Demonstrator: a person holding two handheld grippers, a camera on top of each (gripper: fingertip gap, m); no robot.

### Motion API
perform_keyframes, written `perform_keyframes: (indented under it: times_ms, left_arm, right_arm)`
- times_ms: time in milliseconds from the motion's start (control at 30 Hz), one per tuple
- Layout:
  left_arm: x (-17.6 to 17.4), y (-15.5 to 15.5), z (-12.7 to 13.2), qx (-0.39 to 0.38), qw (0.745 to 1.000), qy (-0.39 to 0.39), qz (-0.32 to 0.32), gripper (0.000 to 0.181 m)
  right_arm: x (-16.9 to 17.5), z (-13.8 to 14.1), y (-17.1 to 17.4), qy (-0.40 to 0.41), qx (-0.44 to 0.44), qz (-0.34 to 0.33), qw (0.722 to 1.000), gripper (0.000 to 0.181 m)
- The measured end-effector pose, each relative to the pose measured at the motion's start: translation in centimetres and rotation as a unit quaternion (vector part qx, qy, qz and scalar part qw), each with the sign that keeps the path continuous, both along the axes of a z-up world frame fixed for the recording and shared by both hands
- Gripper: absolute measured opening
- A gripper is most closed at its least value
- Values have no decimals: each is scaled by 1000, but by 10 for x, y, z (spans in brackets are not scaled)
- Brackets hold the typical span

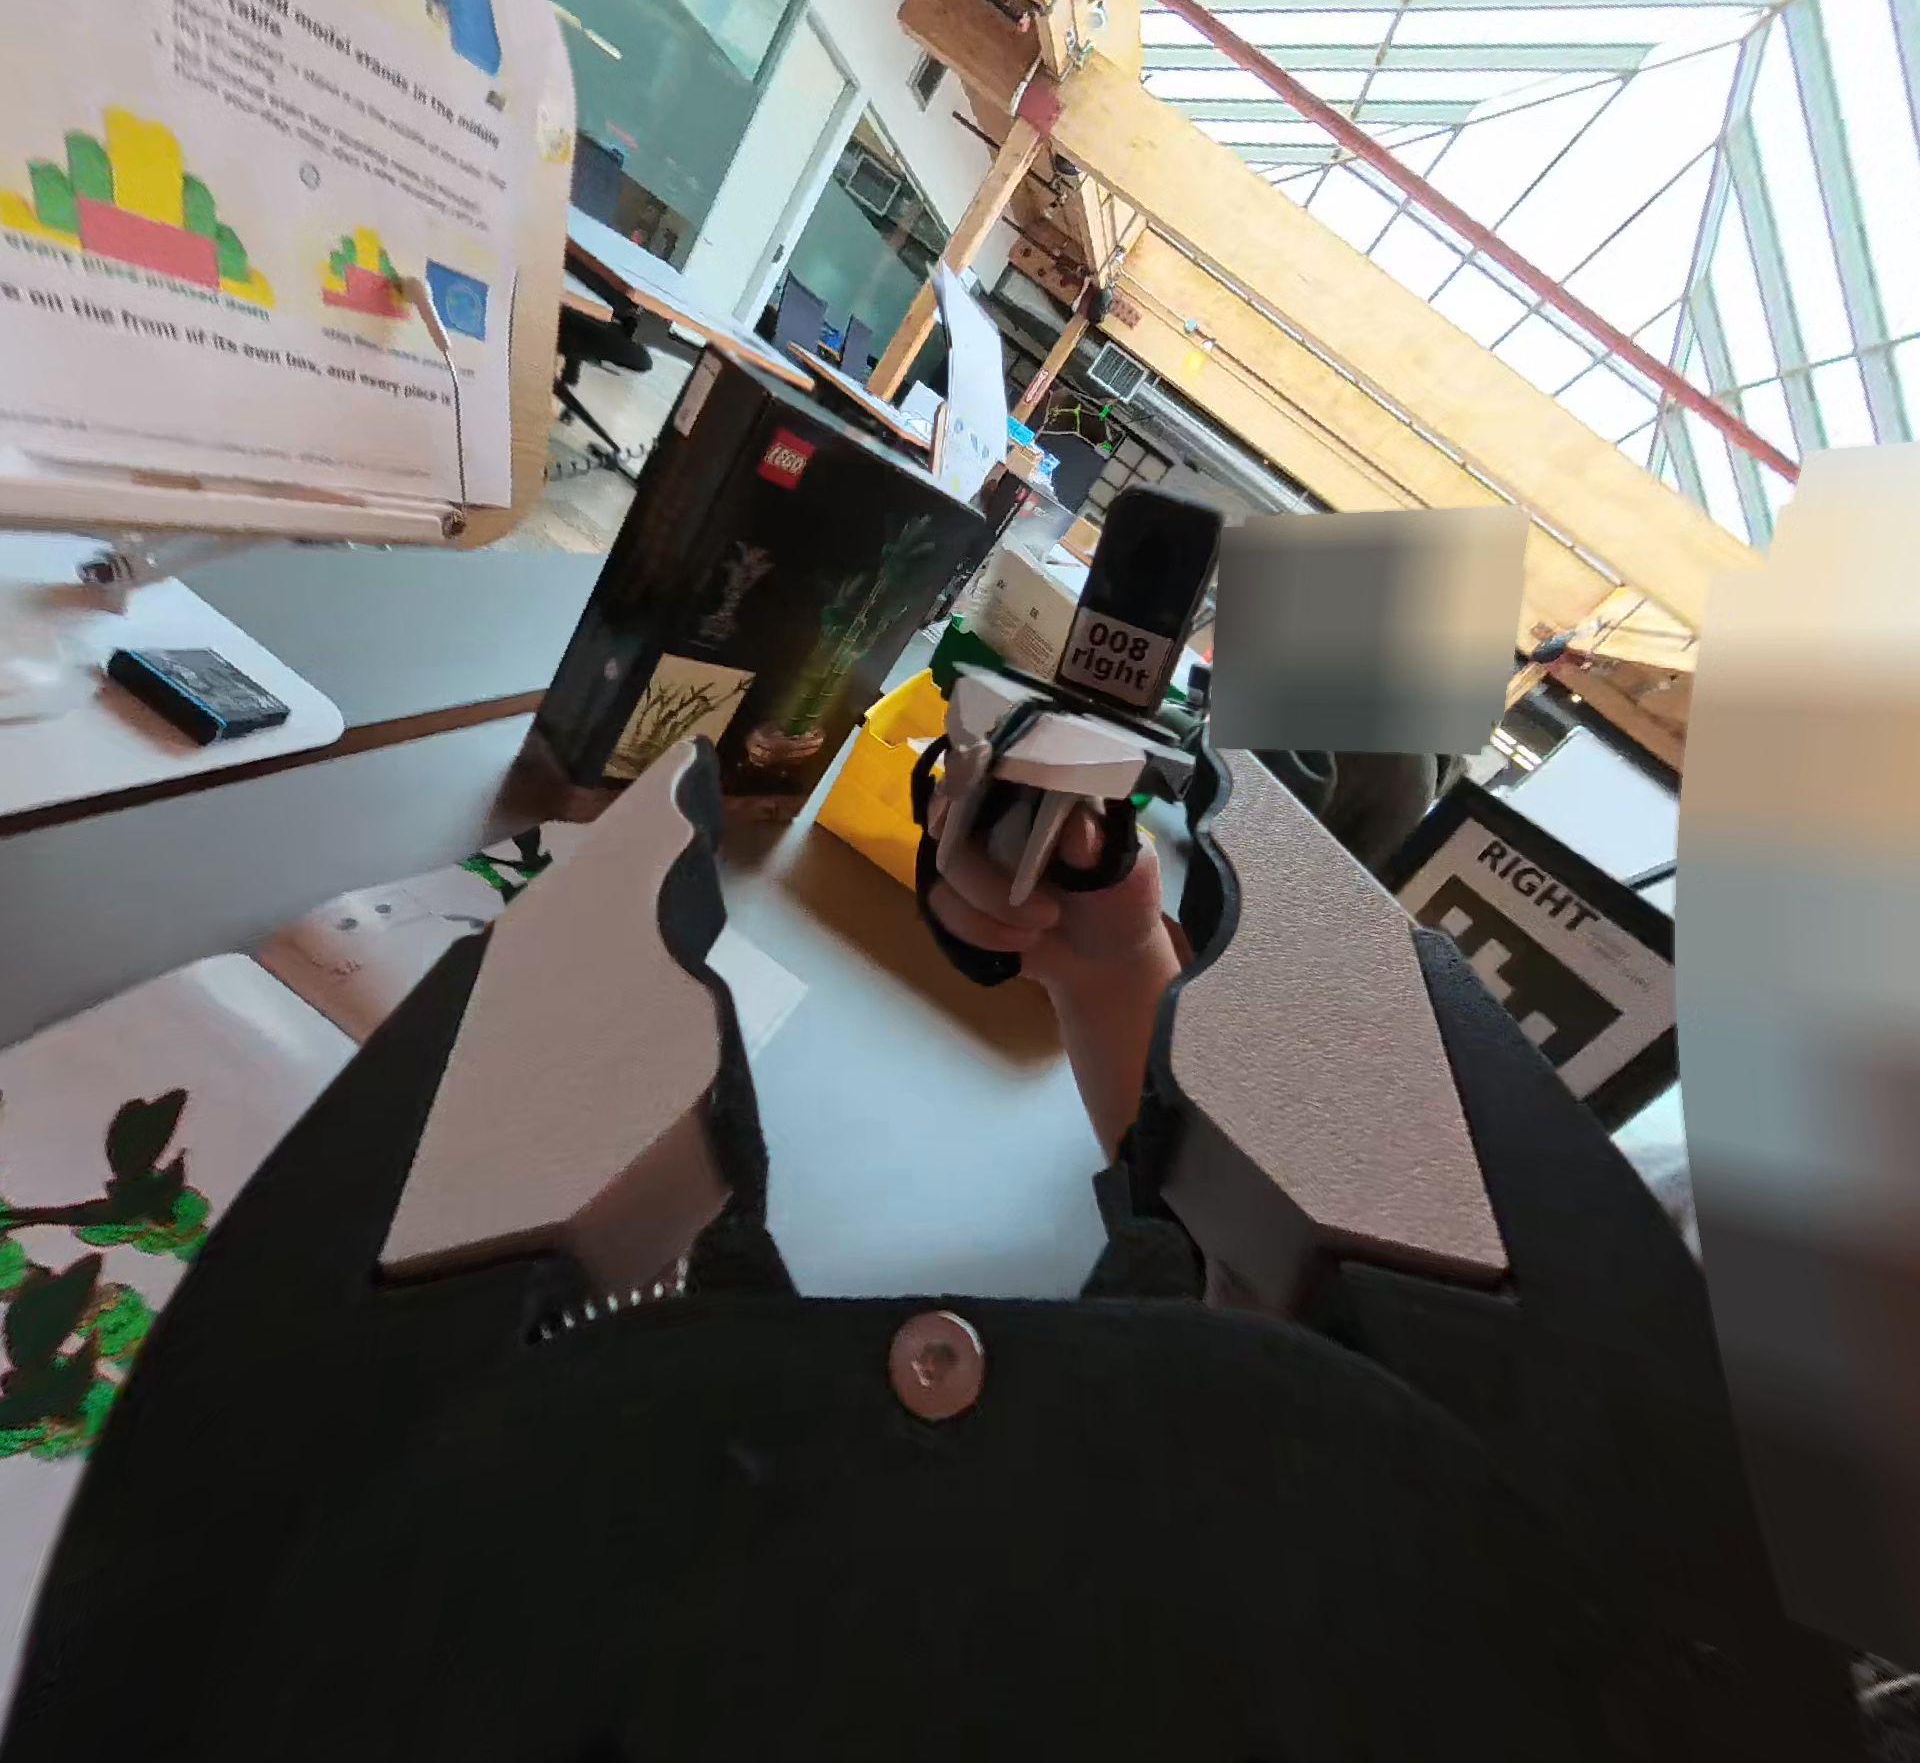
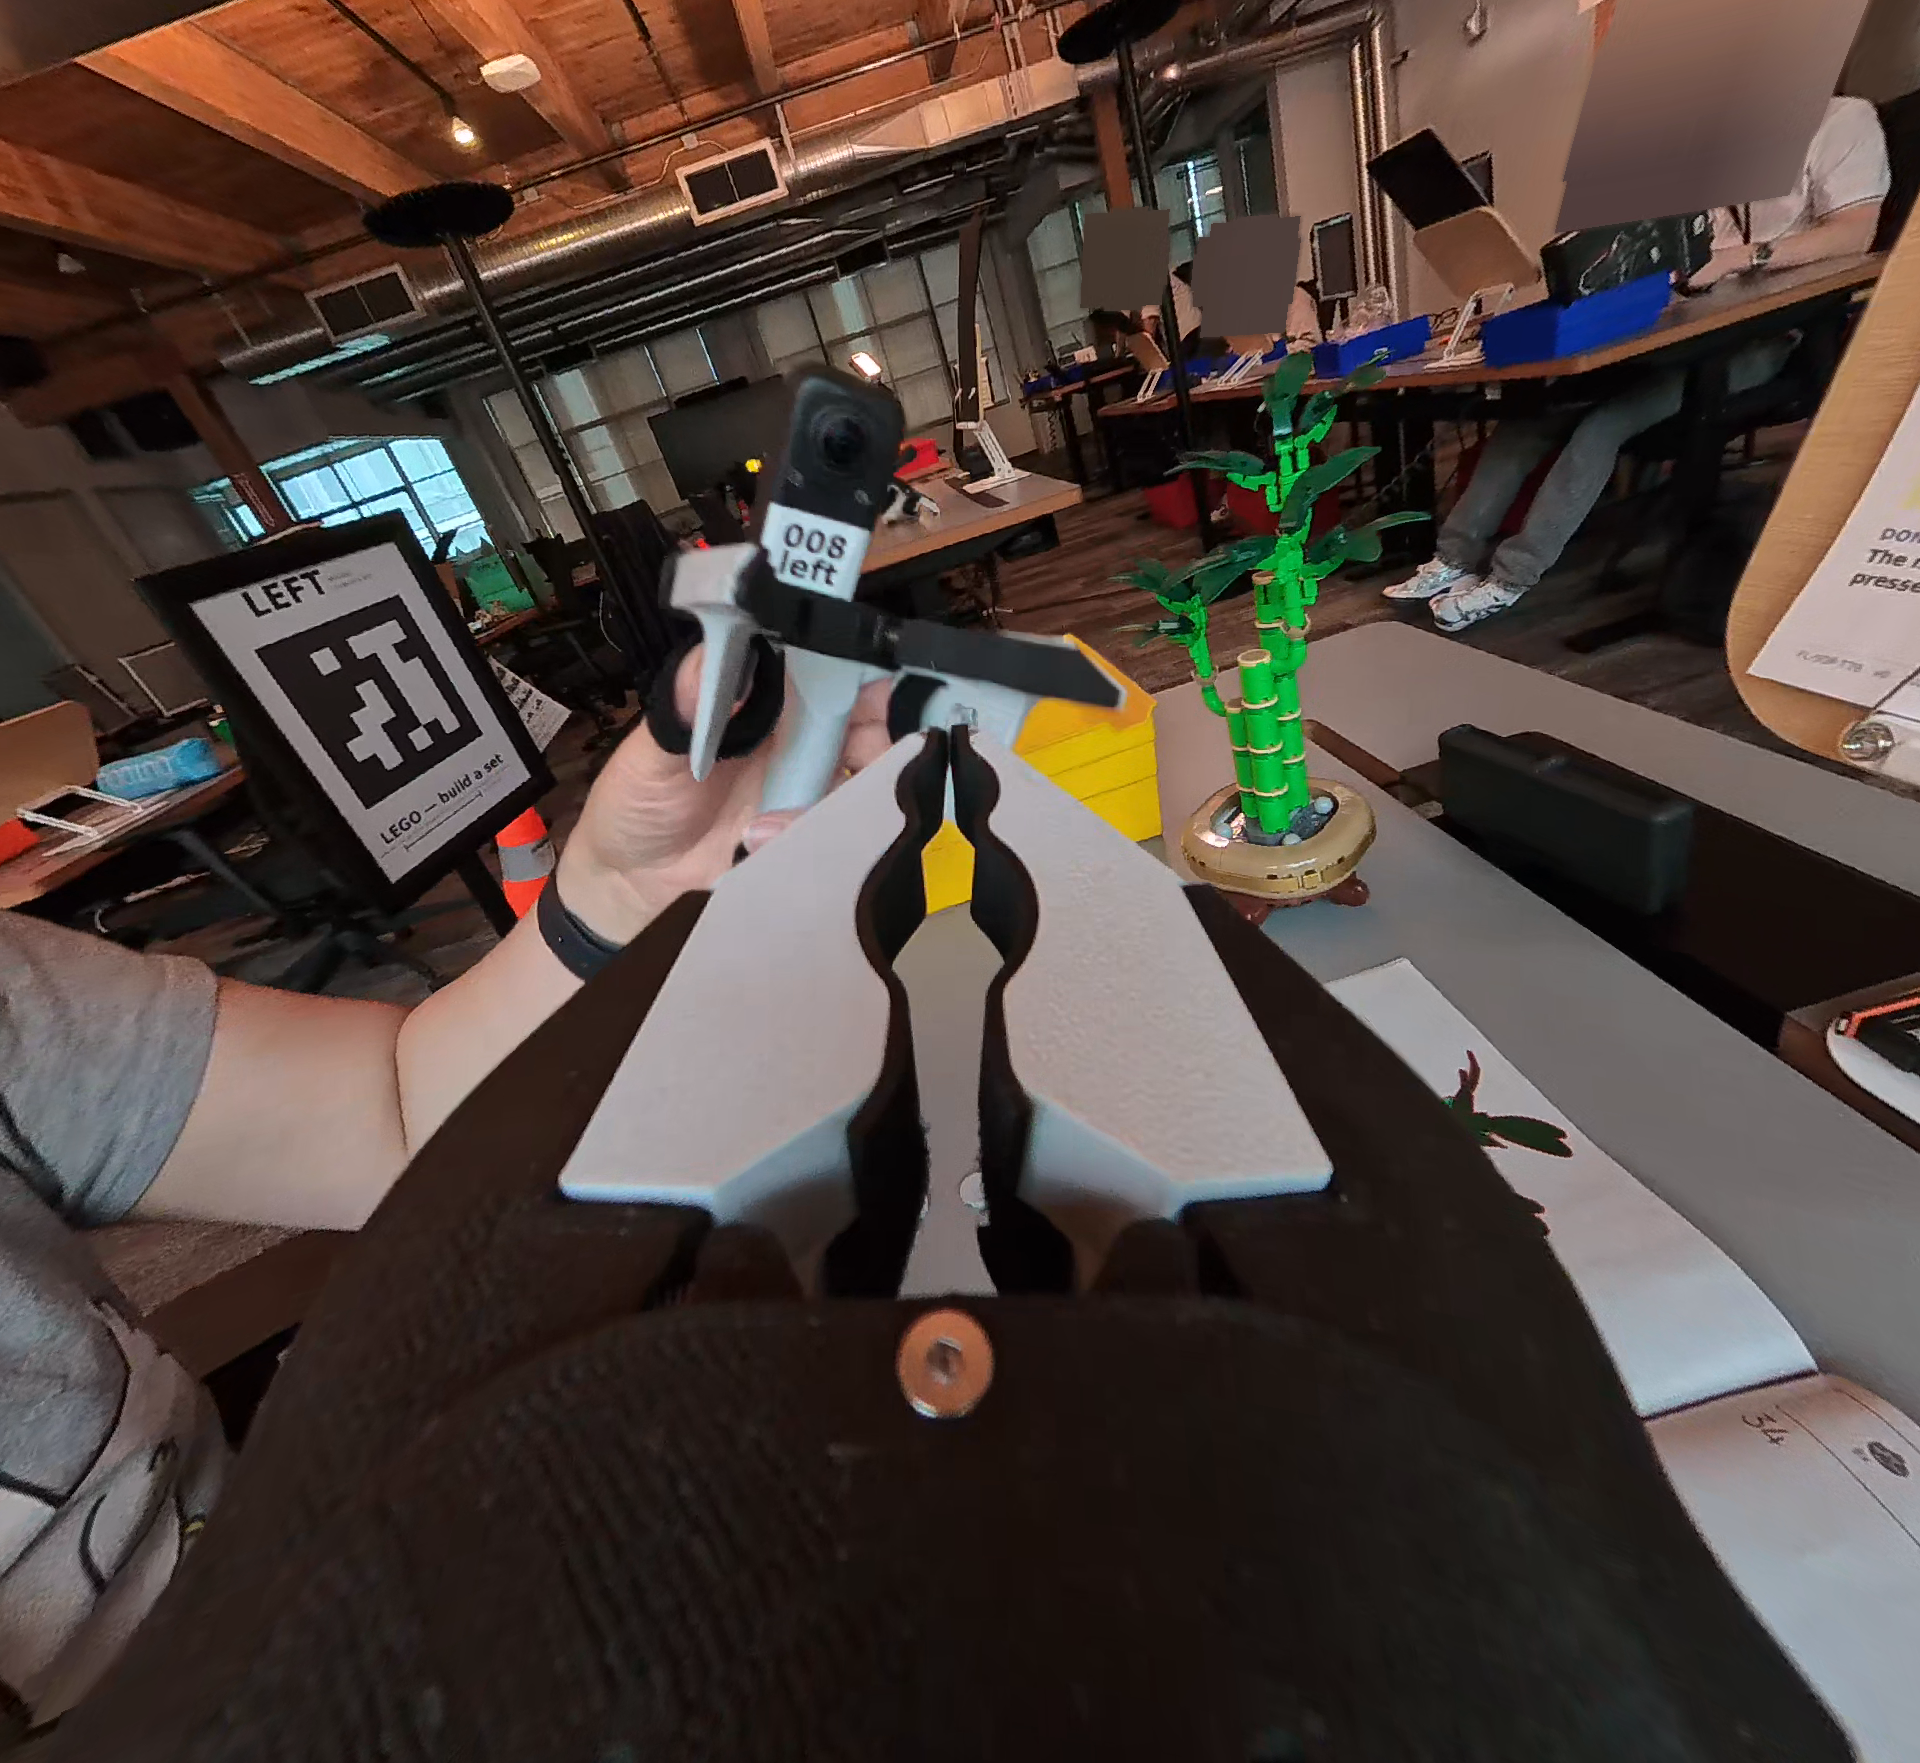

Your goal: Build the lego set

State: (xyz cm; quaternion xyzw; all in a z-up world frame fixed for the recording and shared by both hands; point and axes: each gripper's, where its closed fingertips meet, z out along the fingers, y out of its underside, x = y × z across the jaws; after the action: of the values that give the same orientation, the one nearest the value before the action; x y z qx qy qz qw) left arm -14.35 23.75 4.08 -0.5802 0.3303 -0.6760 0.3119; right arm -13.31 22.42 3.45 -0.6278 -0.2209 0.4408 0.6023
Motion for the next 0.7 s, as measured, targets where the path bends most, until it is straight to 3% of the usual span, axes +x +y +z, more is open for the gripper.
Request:
perform_keyframes:
  times_ms: [133, 267, 367, 500, 600, 700]
  left_arm:
    - [-22, 8, 17, 101, 993, -5, 59, 83]
    - [-43, 24, 23, 219, 962, 22, 161, 86]
    - [-53, 28, 28, 257, 945, 11, 203, 84]
    - [-44, 24, 15, 199, 967, 14, 157, 87]
    - [-32, 17, 2, 91, 993, 15, 72, 87]
    - [-26, 13, -6, -23, 1000, -2, -9, 90]
  right_arm:
    - [-13, -14, 5, -29, -10, 2, 1000, 0]
    - [-25, -36, 12, -66, -26, 0, 997, 0]
    - [-34, -51, 15, -92, -32, 2, 995, 0]
    - [-39, -64, 19, -119, -32, -3, 992, 0]
    - [-37, -69, 22, -131, -25, -13, 991, 0]
    - [-32, -68, 24, -135, -13, -22, 990, 0]
